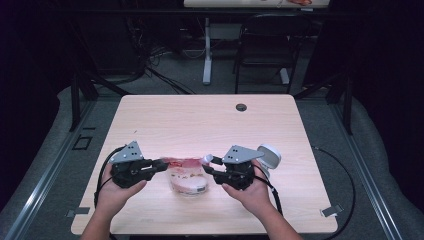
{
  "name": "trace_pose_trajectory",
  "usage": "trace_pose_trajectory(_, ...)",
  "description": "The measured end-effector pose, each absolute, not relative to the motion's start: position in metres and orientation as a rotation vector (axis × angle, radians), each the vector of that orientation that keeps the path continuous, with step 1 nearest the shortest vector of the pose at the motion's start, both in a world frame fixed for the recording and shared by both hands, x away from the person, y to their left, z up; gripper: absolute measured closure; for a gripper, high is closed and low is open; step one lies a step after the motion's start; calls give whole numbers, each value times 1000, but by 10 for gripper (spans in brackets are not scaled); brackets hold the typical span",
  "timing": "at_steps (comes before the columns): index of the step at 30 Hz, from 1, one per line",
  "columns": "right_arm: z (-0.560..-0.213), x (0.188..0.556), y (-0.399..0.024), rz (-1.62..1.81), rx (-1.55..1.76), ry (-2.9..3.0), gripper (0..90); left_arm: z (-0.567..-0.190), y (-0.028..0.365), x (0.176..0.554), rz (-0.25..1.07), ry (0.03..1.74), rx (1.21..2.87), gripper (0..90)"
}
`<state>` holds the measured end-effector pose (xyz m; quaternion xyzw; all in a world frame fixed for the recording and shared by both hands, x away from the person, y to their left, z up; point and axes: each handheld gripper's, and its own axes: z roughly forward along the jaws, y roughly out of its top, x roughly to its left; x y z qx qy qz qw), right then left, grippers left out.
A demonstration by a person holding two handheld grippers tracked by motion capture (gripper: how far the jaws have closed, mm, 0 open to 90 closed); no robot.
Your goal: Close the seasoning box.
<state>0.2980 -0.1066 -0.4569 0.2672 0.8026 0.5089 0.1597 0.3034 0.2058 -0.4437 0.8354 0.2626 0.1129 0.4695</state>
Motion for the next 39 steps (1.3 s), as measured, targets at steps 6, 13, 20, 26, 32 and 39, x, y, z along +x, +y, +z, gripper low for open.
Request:
trace_pose_trajectory(6,-455,297,-106,1433,758,2289,655,-443,204,304,290,644,2047,836)
trace_pose_trajectory(13,-453,296,-110,1414,760,2287,658,-443,197,307,293,639,2053,841)
trace_pose_trajectory(20,-452,294,-121,1407,774,2272,662,-444,185,311,286,624,2052,844)
trace_pose_trajectory(26,-452,291,-131,1399,781,2263,668,-444,176,313,283,606,2054,849)
trace_pose_trajectory(32,-451,289,-140,1395,793,2253,670,-444,166,314,285,591,2043,848)
trace_pose_trajectory(39,-451,287,-149,1386,810,2258,669,-445,160,314,281,582,2034,849)
